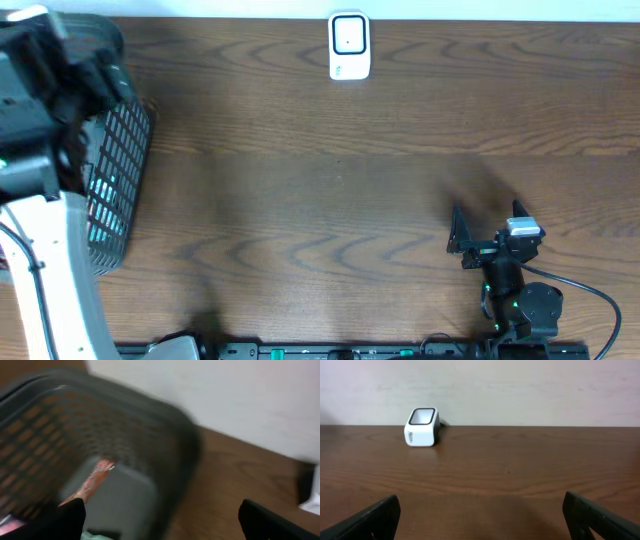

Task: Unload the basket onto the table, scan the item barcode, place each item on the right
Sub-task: 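Reach the left gripper into the grey basket toward the purple floral package, then grasp the purple floral package with the left gripper and lift it, then carry the purple package to the table center and release it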

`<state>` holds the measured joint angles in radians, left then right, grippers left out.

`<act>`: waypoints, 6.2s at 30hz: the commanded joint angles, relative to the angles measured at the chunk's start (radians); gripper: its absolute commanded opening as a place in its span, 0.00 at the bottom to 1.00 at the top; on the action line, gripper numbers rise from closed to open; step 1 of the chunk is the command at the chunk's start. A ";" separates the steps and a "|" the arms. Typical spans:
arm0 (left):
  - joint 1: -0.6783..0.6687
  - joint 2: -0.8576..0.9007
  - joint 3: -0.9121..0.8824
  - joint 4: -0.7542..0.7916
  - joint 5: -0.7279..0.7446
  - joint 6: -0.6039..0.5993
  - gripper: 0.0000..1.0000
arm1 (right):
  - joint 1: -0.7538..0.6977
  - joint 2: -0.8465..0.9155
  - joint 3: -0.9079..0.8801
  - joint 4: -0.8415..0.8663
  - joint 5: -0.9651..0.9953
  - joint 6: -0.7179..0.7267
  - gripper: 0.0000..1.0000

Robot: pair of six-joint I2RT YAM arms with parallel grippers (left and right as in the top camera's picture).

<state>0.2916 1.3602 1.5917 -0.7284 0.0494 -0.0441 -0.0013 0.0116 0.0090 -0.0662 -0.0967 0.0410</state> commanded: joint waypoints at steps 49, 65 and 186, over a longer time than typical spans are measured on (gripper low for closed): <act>0.320 0.639 -0.032 -0.116 -0.600 -0.467 0.95 | 0.016 -0.006 -0.003 -0.002 0.001 0.007 0.99; 0.320 0.597 -0.031 -0.126 -0.600 -0.390 0.07 | 0.016 -0.006 -0.003 -0.002 0.001 0.006 0.99; -0.685 -0.123 -0.031 0.069 -0.057 -0.159 0.07 | 0.016 -0.005 -0.003 -0.002 0.001 0.006 0.99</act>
<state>-0.2710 1.1545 1.5570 -0.6289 -0.0547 -0.2012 -0.0013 0.0120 0.0090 -0.0662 -0.0967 0.0410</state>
